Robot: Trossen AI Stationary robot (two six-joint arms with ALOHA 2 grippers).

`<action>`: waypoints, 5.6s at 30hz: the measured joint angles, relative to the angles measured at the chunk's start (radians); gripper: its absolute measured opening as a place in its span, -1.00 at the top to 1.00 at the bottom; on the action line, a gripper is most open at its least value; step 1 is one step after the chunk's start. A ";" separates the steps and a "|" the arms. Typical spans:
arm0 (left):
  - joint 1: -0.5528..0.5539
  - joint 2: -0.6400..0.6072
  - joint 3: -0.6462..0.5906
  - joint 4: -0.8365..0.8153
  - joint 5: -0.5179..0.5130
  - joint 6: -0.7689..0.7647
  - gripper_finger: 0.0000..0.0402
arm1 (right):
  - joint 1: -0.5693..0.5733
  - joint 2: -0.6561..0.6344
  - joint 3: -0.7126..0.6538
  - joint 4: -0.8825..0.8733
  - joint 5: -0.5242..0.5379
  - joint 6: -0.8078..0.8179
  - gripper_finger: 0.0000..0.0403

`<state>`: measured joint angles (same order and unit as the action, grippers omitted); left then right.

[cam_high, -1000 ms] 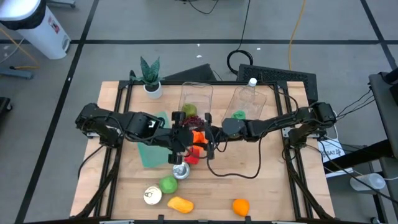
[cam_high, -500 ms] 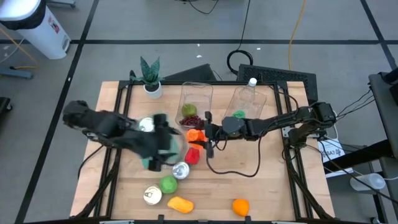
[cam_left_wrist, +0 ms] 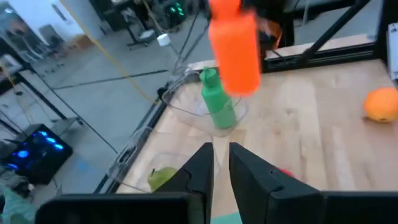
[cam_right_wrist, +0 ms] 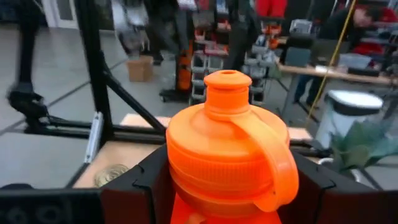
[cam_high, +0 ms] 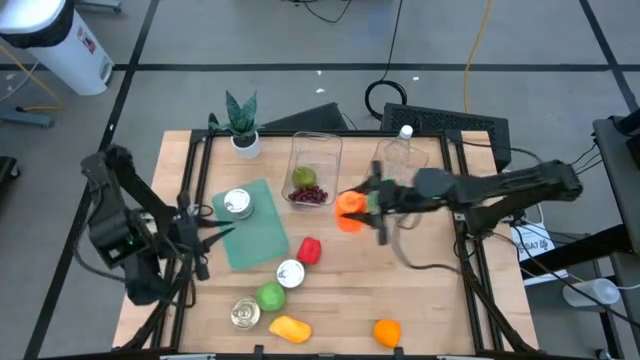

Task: Pick & Place Food Item
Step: Put the orange water bottle into the right transparent bin, then put the red bell pepper into the left transparent bin

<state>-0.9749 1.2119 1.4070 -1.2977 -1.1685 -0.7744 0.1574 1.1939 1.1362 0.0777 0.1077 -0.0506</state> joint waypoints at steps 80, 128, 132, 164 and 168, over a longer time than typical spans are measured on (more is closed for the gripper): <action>-0.013 -0.042 -0.476 0.263 -0.141 -0.268 0.75 | 0.161 -0.567 -1.064 0.591 1.015 -0.008 0.03; -0.013 -0.041 -0.476 0.263 -0.088 -0.260 0.75 | 0.222 -0.597 -0.926 0.935 0.967 -0.552 -0.97; -0.013 -0.041 -0.476 0.275 -0.112 -0.221 0.75 | 0.330 -0.577 -0.813 0.726 0.718 -0.424 -0.94; 0.689 -0.378 -0.806 1.290 1.079 1.034 0.75 | 0.235 0.102 -0.531 0.876 -0.010 -0.315 1.00; 0.691 -0.563 -0.995 1.378 1.031 0.953 0.75 | 0.234 0.100 -0.531 0.868 -0.008 -0.305 1.00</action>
<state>-0.2842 0.6485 0.4117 0.0803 -0.1380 0.1788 0.3918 1.2940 0.6048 0.9461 0.0999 -0.3560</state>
